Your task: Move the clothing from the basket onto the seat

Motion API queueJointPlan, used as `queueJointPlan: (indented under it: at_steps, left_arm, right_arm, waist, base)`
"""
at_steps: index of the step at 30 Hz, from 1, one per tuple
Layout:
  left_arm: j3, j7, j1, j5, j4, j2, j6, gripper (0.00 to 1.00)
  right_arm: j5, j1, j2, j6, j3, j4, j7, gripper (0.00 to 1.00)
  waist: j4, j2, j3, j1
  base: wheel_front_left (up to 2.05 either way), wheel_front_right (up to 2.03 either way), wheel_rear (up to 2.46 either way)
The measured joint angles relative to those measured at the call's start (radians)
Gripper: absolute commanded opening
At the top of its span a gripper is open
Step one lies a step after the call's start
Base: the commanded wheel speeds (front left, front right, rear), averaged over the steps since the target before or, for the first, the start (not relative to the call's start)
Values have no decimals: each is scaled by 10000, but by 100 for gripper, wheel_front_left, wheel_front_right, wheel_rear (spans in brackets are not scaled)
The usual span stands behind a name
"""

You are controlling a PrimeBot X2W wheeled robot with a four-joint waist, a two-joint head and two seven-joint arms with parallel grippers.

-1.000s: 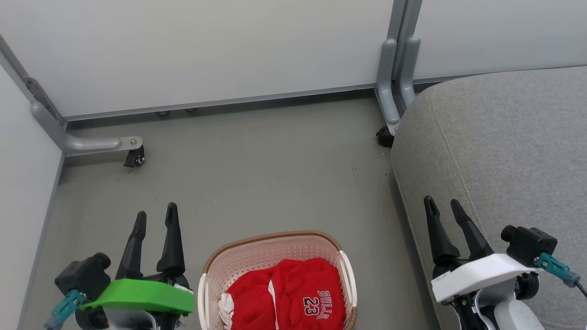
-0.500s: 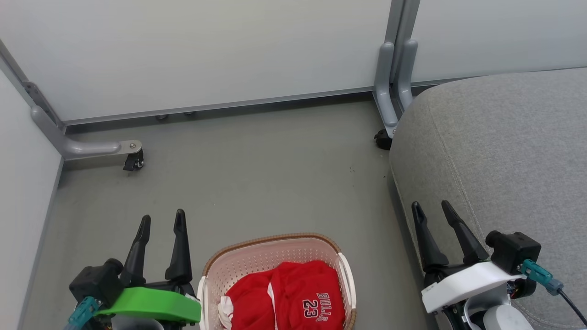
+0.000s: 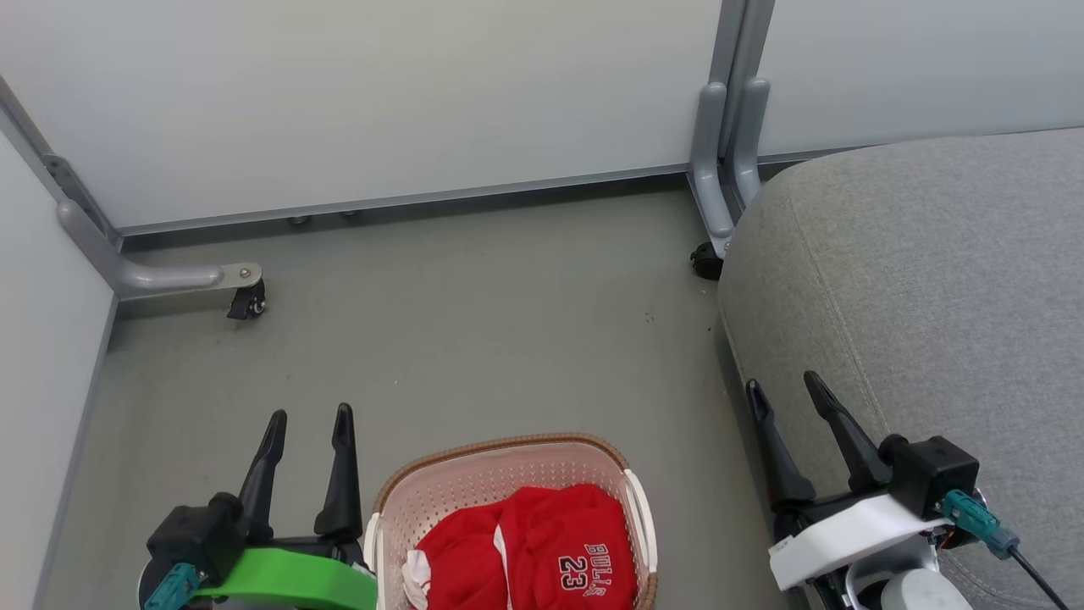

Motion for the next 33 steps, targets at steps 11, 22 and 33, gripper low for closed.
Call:
queueJointPlan:
  at_steps: [11, 22, 33]
  left_arm:
    - [-63, -255, 138, 690, -42, 10, -77, 100]
    - [-163, -449, 161, 1331, -33, 13, -119, 100]
    - [-253, -554, 182, 1718, -31, 15, -151, 100]
  right_arm:
    - [-828, 96, -115, 0, 278, -79, -230, 100]
    - [-1542, 137, -144, 2, 491, -182, -439, 100]
    - [-1873, 174, -146, 2, 548, -201, -531, 100]
  waist:
    - [-73, 0, 0, 0]
    - [-129, 0, -17, 0]
    - [-101, 0, -16, 0]
  base:
    - [0, 0, 0]
    - [0, 0, 0]
    - [0, 0, 0]
